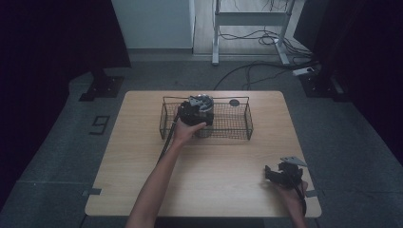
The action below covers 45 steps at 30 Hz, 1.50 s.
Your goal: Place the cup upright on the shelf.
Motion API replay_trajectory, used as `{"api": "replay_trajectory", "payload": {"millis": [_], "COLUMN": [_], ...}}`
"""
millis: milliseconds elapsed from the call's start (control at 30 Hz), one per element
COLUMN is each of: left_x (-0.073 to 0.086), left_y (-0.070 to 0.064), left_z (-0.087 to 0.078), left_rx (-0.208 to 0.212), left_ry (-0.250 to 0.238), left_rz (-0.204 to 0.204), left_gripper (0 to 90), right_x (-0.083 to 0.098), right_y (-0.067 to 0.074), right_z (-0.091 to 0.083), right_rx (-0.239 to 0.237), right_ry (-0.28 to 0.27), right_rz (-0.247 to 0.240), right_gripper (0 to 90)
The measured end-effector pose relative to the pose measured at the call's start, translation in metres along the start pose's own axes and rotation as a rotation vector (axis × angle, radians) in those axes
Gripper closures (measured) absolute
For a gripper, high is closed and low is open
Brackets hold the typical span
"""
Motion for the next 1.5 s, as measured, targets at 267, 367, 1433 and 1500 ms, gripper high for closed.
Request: {"api": "replay_trajectory", "payload": {"millis": [267, 367, 1433, 1500], "left_x": [-0.009, -0.011, 0.03, 0.036], "left_y": [0.0, 0.005, -0.014, -0.015], "left_z": [-0.013, -0.023, -0.093, -0.098], "left_rx": [-0.013, -0.02, 0.063, 0.074], "left_ry": [-0.056, -0.073, -0.072, -0.072], "left_rz": [0.025, 0.015, 0.07, 0.069], "left_gripper": [0.0, 0.1, 1.6, 1.8], "right_x": [0.0, 0.0, 0.0, 0.0], "right_y": [0.0, 0.0, 0.0, 0.0], "right_z": [0.0, 0.0, 0.0, 0.0], "right_rx": [0.0, 0.0, 0.001, 0.001], "right_ry": [0.0, 0.0, 0.002, 0.001], "right_rz": [0.0, 0.0, 0.0, 0.003], "right_gripper": [13.0, 13.0, 13.0, 13.0]}}
Point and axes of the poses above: each handheld gripper's, and its own axes: z roughly forward along the jaws, x roughly out of its underside, y roughly to its left, the point moved 9 cm from there along z, roughly forward along the jaws, and after that the axes turned 12 degrees about z, right-handed, at the moved point
